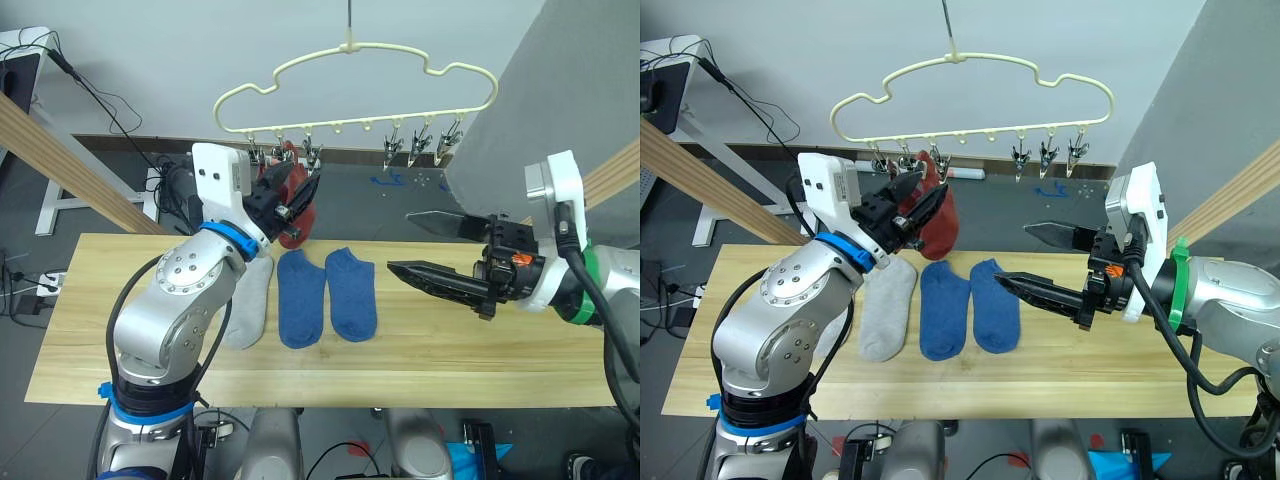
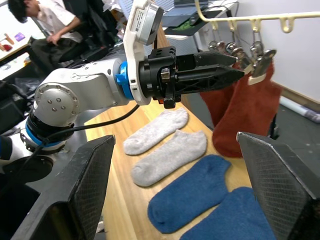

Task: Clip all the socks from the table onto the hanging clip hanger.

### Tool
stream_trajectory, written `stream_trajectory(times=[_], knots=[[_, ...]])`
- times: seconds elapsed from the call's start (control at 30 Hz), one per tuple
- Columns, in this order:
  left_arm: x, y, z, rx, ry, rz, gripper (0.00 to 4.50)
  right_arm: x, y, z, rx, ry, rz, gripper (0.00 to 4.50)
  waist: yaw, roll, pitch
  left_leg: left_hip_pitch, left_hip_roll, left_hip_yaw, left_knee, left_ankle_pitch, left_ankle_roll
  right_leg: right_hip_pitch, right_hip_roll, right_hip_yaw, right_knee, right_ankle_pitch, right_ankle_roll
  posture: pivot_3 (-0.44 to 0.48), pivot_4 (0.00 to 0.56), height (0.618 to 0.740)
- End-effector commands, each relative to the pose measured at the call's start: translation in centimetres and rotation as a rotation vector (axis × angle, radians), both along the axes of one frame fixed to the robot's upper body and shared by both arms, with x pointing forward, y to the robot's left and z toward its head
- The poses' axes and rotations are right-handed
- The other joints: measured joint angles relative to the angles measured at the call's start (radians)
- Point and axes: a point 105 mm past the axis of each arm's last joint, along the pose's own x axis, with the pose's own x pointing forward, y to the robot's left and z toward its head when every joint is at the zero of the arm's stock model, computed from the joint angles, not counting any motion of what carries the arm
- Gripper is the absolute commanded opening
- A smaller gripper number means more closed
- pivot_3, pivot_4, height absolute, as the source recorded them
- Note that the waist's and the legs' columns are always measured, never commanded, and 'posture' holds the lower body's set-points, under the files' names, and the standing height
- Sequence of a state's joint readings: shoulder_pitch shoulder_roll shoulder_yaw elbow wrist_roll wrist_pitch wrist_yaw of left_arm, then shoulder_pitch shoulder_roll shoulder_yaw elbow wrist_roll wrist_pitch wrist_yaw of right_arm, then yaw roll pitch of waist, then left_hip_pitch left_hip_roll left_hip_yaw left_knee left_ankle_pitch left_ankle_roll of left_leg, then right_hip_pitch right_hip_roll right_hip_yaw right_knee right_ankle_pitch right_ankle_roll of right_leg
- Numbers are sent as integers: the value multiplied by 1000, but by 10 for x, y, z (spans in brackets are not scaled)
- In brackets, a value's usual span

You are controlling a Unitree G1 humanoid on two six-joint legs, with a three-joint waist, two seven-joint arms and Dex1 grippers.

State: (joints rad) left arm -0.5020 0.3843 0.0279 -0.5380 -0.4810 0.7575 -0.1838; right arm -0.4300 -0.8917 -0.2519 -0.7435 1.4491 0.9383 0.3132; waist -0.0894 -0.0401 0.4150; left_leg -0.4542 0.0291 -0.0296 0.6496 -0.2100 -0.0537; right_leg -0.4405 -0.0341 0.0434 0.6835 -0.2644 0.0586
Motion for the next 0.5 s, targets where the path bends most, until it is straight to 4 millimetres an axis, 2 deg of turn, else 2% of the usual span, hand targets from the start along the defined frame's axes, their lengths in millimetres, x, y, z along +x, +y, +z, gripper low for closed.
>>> stream_trajectory(times=[0.03,0.5], knots=[[-2,-7,9,0,-42,-11,2165,-8,3,4,9,-27,20,4066,0,0,0,0,0,0,0,0,0,0,0,0,0,0,0,-270,443,740],[18,-15,34,-27,-85,43,2165,-10,5,0,17,-13,-2,4066,-2,0,1,0,0,0,0,0,0,0,0,0,-1,0,0,-286,449,740]])
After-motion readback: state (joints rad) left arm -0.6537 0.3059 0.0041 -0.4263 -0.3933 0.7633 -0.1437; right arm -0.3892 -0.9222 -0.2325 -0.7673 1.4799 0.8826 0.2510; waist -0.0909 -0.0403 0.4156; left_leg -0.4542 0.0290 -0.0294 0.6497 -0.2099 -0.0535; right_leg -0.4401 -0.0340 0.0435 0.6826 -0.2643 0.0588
